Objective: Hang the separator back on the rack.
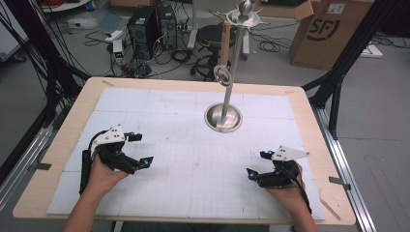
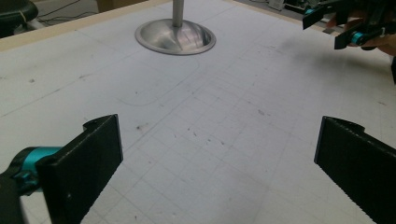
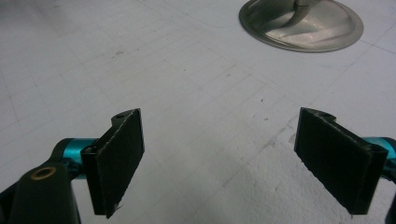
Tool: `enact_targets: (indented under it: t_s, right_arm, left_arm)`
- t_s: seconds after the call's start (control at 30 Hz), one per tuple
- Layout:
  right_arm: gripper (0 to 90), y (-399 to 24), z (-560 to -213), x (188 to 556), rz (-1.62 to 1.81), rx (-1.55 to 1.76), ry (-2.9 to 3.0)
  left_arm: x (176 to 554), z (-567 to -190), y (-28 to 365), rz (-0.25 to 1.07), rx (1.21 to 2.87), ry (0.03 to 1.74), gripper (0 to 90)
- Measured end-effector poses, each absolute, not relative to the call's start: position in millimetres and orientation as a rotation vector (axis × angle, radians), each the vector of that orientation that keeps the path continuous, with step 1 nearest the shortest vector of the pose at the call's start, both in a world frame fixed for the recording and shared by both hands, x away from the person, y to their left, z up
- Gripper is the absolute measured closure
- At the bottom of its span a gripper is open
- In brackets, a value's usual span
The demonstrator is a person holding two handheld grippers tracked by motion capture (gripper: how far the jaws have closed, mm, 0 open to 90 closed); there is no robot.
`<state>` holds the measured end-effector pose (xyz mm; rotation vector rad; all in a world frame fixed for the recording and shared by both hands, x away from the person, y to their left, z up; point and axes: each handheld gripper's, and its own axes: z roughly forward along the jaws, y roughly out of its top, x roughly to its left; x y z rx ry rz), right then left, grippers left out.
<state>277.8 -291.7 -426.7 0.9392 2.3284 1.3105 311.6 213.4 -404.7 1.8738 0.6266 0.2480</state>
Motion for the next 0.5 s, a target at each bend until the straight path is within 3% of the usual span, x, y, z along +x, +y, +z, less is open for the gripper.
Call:
enact_targets:
  t_s: [0.5]
  right_arm:
    - [14.8,-298.9,-427.3,281.5,1.356,0.989,2.298]
  left_arm:
    - [311.0,-423.2,214.2,0.207,1.887,0.639,1.7]
